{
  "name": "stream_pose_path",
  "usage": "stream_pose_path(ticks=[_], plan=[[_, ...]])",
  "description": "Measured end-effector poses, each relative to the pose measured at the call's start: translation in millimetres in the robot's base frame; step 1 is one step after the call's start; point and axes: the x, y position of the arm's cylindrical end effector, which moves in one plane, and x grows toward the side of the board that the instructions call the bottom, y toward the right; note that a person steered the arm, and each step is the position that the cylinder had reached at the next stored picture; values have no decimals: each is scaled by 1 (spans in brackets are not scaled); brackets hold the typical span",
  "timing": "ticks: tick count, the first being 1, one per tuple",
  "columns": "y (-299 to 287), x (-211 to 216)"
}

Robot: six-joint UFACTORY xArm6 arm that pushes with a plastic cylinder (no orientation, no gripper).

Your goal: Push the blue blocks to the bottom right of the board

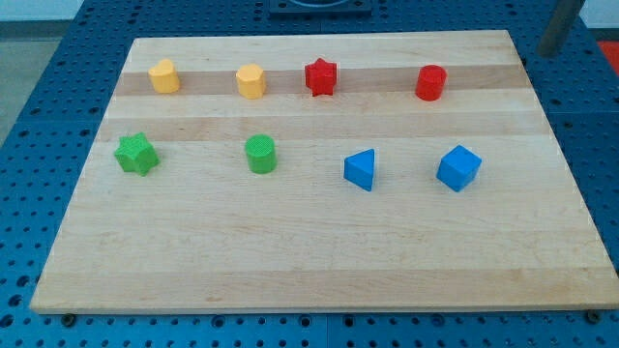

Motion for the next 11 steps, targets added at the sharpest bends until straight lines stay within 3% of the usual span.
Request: stream_pose_path(ticks=[2, 3, 5, 6, 7, 8, 10, 11], plan=[[-1, 113], [-54, 150], [-169, 159], [-162, 190], [-153, 195], [-179, 190], [-103, 236], [-107, 239]])
